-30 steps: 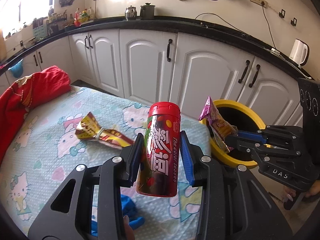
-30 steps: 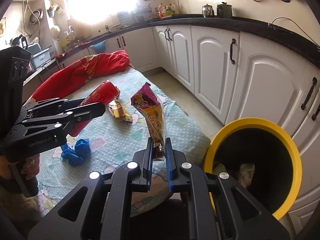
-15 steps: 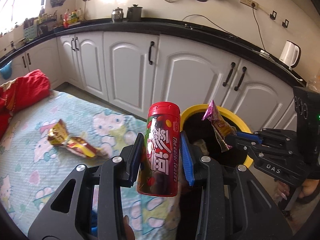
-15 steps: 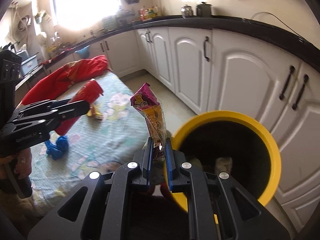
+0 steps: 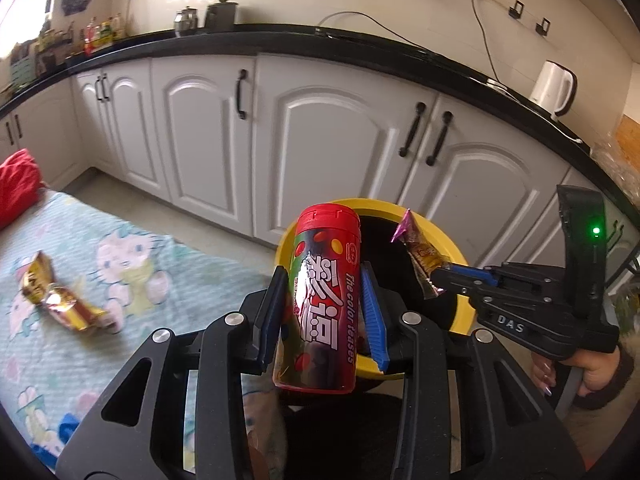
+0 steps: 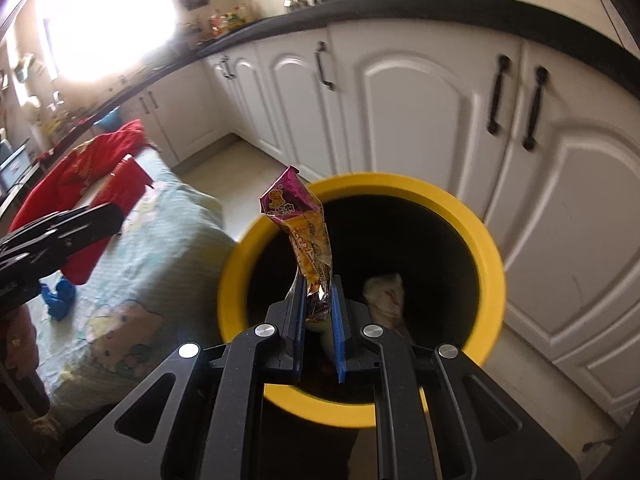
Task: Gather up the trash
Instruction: 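Carry the red candy tube and pink wrapper over the bin, then open both tools to drop the candy tube and wrapper into the bin, then move both open tools back over the bed toward the last items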
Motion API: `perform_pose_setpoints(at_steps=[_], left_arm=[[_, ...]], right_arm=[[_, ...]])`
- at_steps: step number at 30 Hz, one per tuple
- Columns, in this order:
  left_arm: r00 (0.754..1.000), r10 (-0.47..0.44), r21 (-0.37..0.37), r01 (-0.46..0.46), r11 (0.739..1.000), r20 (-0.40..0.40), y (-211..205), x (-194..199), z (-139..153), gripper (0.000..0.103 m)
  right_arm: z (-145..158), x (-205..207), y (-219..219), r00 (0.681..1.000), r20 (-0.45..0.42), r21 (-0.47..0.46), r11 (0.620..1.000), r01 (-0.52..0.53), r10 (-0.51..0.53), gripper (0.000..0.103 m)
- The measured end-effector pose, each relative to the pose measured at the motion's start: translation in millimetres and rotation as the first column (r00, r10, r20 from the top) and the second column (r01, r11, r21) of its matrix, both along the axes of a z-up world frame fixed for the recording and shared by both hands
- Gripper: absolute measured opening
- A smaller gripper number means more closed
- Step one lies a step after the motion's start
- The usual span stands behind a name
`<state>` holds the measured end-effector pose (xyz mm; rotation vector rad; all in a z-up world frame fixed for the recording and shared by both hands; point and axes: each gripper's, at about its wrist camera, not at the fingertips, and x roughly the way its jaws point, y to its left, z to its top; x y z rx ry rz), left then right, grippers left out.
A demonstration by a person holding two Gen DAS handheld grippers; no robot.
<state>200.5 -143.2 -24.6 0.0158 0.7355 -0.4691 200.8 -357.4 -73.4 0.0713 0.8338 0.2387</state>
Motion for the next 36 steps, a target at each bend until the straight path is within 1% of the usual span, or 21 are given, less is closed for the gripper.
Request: perform_pose_setpoints(at_steps=[5, 10, 17, 18, 19, 20, 21, 23, 25, 27, 29, 30, 32, 34, 36], left_arm=[[0.999, -0.032, -0.005, 0.032, 0.999, -0.024, -20, 7, -10, 0.029], [0.998, -0.047, -0.01, 0.046, 0.999, -0.052, -33, 17, -21, 0.029], [0.996, -0.066, 0.0, 0.066, 0.998, -0.065, -51, 29, -31, 0.029], [0.996, -0.066, 0.003, 0.067, 0.998, -0.064, -52, 31, -32, 0.029], [0.997, -0.06, 0.016, 0.061, 0.998, -0.056, -53, 31, -33, 0.032], [0.998, -0.049, 0.03, 0.051, 0.998, -0.049, -54, 32, -33, 0.04], [0.998, -0.043, 0.036, 0.045, 0.998, -0.046, -53, 32, -34, 0.044], [0.998, -0.033, 0.037, 0.035, 0.999, -0.045, -50, 32, -34, 0.057], [0.999, -0.019, 0.04, 0.021, 0.999, -0.04, -44, 31, -33, 0.062], [0.999, -0.009, 0.042, 0.01, 0.999, -0.036, -38, 30, -32, 0.065], [1.0, 0.007, 0.036, -0.006, 0.999, -0.029, -31, 27, -29, 0.073], [1.0, 0.012, 0.034, -0.011, 0.999, -0.027, -28, 26, -27, 0.075], [1.0, 0.024, 0.031, -0.023, 0.999, -0.017, -20, 21, -24, 0.086], [0.999, 0.037, 0.035, -0.037, 0.999, -0.004, -14, 17, -20, 0.091], [0.998, 0.061, 0.042, -0.062, 0.997, 0.011, -6, 13, -15, 0.092]], right_arm=[[-15, 4, -21, 0.998, -0.037, 0.01, 0.999, 0.052, -0.052, 0.012], [-23, 4, -33, 0.995, -0.056, 0.022, 0.997, 0.078, -0.077, 0.012], [-31, 7, -43, 0.992, -0.073, 0.039, 0.994, 0.106, -0.103, 0.013], [-31, 7, -44, 0.992, -0.074, 0.043, 0.993, 0.11, -0.107, 0.018], [-30, 7, -44, 0.991, -0.073, 0.045, 0.992, 0.116, -0.112, 0.022], [-30, 7, -46, 0.99, -0.069, 0.045, 0.991, 0.125, -0.122, 0.029], [-29, 6, -47, 0.99, -0.066, 0.047, 0.99, 0.131, -0.128, 0.032], [-29, 6, -48, 0.988, -0.063, 0.042, 0.989, 0.142, -0.139, 0.035], [-27, 4, -48, 0.987, -0.052, 0.038, 0.988, 0.152, -0.15, 0.045], [-24, 3, -48, 0.987, -0.042, 0.046, 0.986, 0.157, -0.155, 0.049], [-21, 2, -44, 0.987, -0.028, 0.038, 0.987, 0.157, -0.156, 0.053], [-18, 0, -42, 0.988, -0.014, 0.037, 0.987, 0.156, -0.156, 0.057], [-12, -1, -39, 0.989, 0.006, 0.046, 0.988, 0.147, -0.148, 0.061], [-5, -3, -35, 0.989, 0.027, 0.052, 0.988, 0.143, -0.145, 0.067], [3, -6, -29, 0.99, 0.055, 0.052, 0.99, 0.13, -0.133, 0.068]])
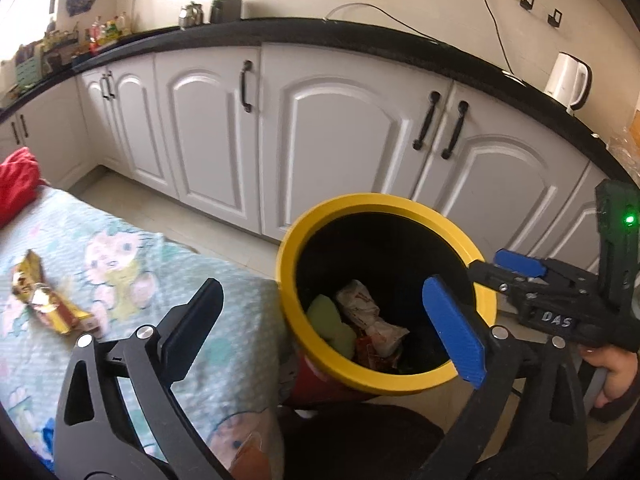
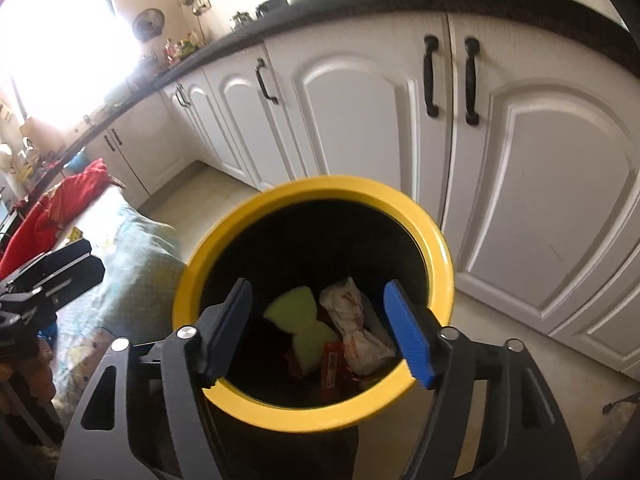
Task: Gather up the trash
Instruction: 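Move both open tools back over the bed toward the last items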
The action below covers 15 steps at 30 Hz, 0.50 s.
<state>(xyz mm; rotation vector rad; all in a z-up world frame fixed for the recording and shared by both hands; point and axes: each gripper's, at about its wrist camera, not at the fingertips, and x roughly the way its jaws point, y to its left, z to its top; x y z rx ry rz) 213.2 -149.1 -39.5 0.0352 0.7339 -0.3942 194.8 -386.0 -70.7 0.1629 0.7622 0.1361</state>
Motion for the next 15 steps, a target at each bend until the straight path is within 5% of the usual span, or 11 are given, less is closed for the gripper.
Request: perform_pose_setpoints(at_steps=[15], left_arm=[[0.986, 0.146, -0.007, -0.146, 0.989, 0.08, 74, -37, 28, 0.092]], right_arm=[[39, -16, 56, 0.987, 0.106, -0.031, 0.993, -0.117, 0.12, 0.076]])
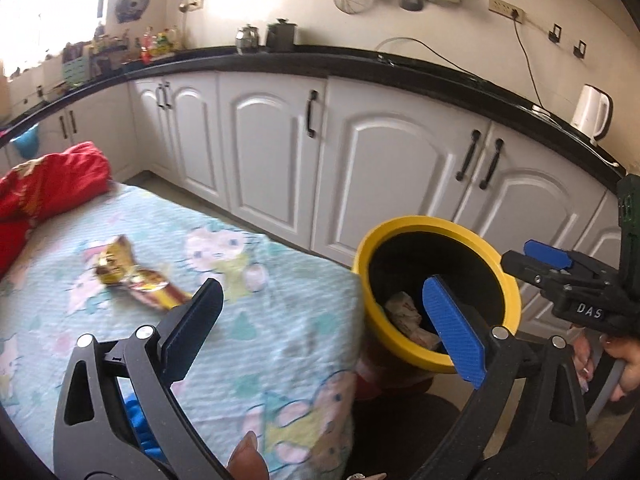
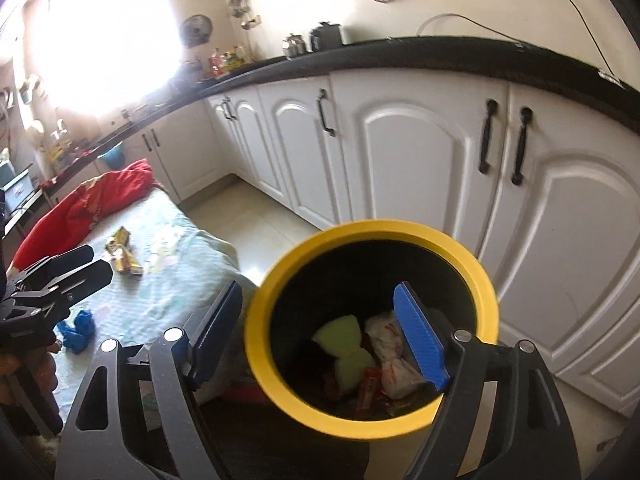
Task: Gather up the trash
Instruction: 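Move both open tools back over the bed toward the last items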
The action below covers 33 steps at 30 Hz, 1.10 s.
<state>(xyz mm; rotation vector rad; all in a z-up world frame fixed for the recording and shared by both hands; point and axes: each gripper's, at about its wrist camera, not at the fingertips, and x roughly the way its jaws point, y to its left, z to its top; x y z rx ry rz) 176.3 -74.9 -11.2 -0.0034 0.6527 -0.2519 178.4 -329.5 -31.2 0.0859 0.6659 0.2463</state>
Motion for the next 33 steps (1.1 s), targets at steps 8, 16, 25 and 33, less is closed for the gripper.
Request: perform_pose_setpoints(at_steps=[8, 16, 25, 33], left_arm=[[0.998, 0.06, -0.016, -0.06, 0.998, 0.024, 33, -15, 8, 0.092], [0.994, 0.104, -0.025, -0.104, 0.994, 0.027, 61, -25, 10, 0.092], [0.989, 0.147, -0.012, -0.147, 0.989, 0.008, 95, -36, 2, 0.092], [0.984, 0.175, -0.014, -0.175, 0.984, -0.023, 122, -44, -9, 0.092]], right_arm=[[14, -6, 33, 0.998, 0.027, -0.013, 0.998, -0.062, 0.062, 0.077], [23, -6, 62, 0.992, 0.044, -0.013, 0.993, -0.116, 0.116, 0.079], [30, 1, 96, 0.984, 0.061, -0.001, 0.986, -0.165, 0.165, 0.079], [31, 15, 128, 0.976, 0.054, 0.02, 0.977, -0.213, 0.212, 0.079]])
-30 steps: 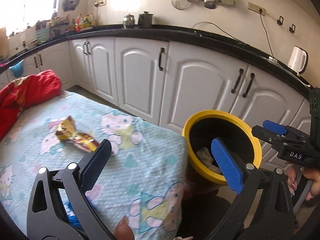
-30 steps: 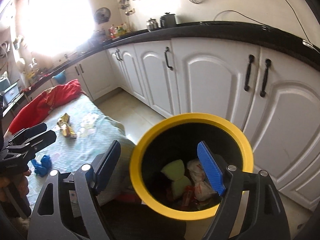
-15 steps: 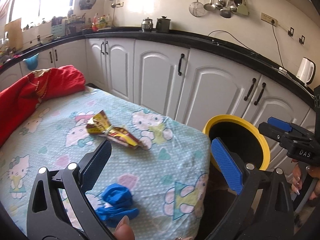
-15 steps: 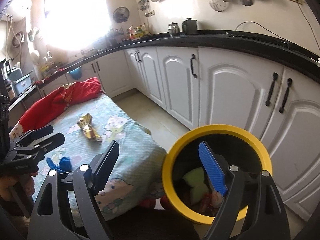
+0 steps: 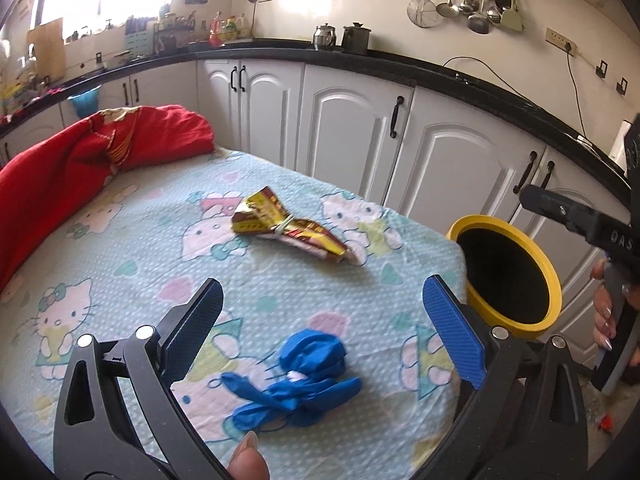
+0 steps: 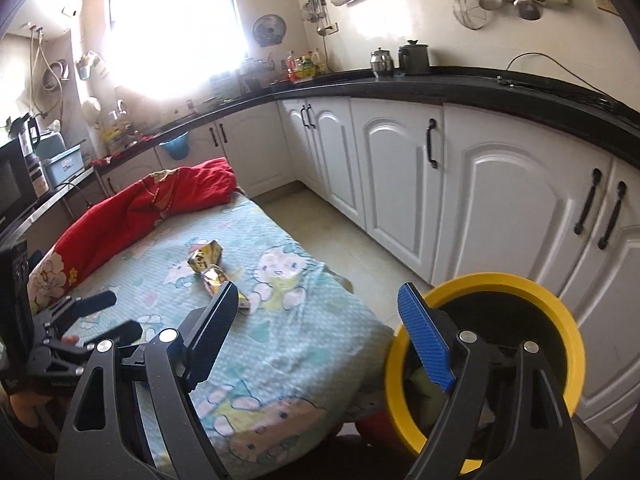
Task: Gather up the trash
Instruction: 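Move both open tools back over the bed toward the last items, then grasp the blue balloon with the left tool while the right tool grasps the yellow snack bag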
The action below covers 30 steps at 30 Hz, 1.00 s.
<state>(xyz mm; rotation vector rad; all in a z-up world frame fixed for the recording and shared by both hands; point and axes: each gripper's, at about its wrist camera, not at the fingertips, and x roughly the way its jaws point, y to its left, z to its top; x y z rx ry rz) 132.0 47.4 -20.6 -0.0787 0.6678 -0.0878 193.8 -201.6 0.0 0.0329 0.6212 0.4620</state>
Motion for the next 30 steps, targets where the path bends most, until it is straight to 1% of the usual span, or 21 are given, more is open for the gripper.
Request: perform_pose_setpoints(at_steps=[6, 13, 15, 17, 19, 22, 24, 25, 26, 28, 29, 30], left_arm=[[1.0, 0.002, 0.007, -0.002, 1.0, -0.008, 12, -4, -3, 0.092], [0.999, -0.012, 0.008, 0.012, 1.0, -0.038, 22, -7, -15, 0.092], [0.998, -0.024, 0.001, 0.024, 1.0, -0.054, 25, -8, -20, 0.092], [0.996, -0.046, -0.006, 0.046, 0.999, -0.074, 26, -9, -26, 0.086], [0.994, -0.069, -0.006, 0.069, 0.998, -0.087, 25, -10, -31, 0.083], [0.988, -0.109, -0.012, 0.108, 0.994, -0.109, 21, -10, -39, 0.075], [0.984, -0.128, -0.015, 0.127, 0.992, -0.127, 18, -9, -45, 0.074], [0.982, -0.134, -0.015, 0.134, 0.991, -0.133, 17, -9, -48, 0.07], [0.98, -0.14, -0.016, 0.139, 0.99, -0.139, 16, -8, -49, 0.064], [0.974, -0.155, -0.015, 0.155, 0.988, -0.164, 12, -7, -56, 0.058], [0.971, -0.159, -0.012, 0.16, 0.987, -0.178, 11, -6, -60, 0.052], [0.968, -0.163, -0.011, 0.164, 0.986, -0.192, 10, -6, -63, 0.05]], right_arm=[[-5, 13, 28, 0.999, -0.022, -0.012, 0.999, -0.044, 0.044, 0.079], [-14, 27, 67, 0.99, -0.048, -0.067, 0.989, -0.135, 0.132, 0.079], [-20, 35, 80, 0.986, -0.07, -0.082, 0.984, -0.157, 0.151, 0.079], [-27, 41, 91, 0.982, -0.091, -0.098, 0.98, -0.176, 0.167, 0.079], [-33, 46, 102, 0.978, -0.105, -0.125, 0.973, -0.194, 0.181, 0.079], [-45, 55, 124, 0.969, -0.129, -0.174, 0.957, -0.233, 0.212, 0.079], [-51, 59, 136, 0.962, -0.144, -0.19, 0.948, -0.256, 0.231, 0.079], [-54, 61, 142, 0.96, -0.15, -0.197, 0.944, -0.265, 0.238, 0.079], [-58, 65, 150, 0.956, -0.16, -0.208, 0.938, -0.277, 0.247, 0.079], [-64, 69, 158, 0.951, -0.172, -0.225, 0.93, -0.29, 0.255, 0.079], [-69, 73, 164, 0.949, -0.181, -0.236, 0.925, -0.297, 0.259, 0.078], [-72, 75, 168, 0.946, -0.191, -0.243, 0.921, -0.304, 0.262, 0.076]])
